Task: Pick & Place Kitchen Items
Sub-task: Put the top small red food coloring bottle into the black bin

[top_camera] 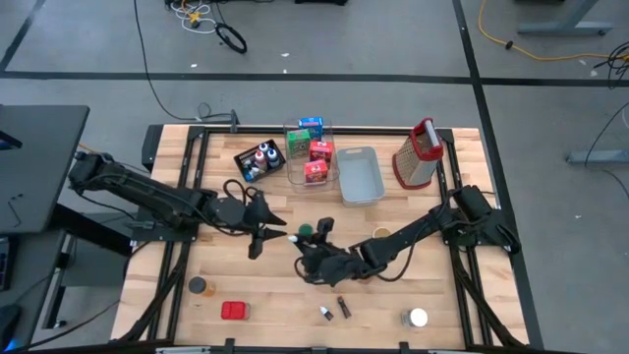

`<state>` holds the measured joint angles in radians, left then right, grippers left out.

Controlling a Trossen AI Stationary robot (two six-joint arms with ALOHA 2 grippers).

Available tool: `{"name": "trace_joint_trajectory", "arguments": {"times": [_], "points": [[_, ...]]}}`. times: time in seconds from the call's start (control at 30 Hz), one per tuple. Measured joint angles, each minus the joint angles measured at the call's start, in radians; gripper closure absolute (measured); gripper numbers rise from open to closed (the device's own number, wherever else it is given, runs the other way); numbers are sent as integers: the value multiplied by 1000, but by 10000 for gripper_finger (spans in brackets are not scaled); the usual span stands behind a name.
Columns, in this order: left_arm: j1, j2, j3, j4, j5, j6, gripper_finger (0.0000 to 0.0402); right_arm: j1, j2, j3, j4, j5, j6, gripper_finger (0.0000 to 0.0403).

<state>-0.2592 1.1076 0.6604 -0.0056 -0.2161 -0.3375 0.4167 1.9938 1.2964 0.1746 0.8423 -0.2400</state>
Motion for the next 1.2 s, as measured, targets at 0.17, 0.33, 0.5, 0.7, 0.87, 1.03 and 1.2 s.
{"name": "trace_joint_trajectory", "arguments": {"times": [0.17,0.33,0.5,0.7,0.87,1.03,1.2], "points": [[8,43,2,48,-27,57,256,0,-2,1,104,12,-123,310],[15,75,3,70,-5,59,229,0,-2,2,113,53,-164,301],[13,100,4,94,-7,35,201,-1,0,1,96,66,-165,297],[13,107,2,96,-117,-36,195,-1,0,1,47,69,-163,297],[13,101,2,140,-101,-97,202,-1,0,1,18,120,-150,302],[12,113,2,198,-33,-94,203,-16,0,1,18,108,-135,301],[12,136,2,208,-101,-75,201,-50,0,1,27,109,-108,296]]}}
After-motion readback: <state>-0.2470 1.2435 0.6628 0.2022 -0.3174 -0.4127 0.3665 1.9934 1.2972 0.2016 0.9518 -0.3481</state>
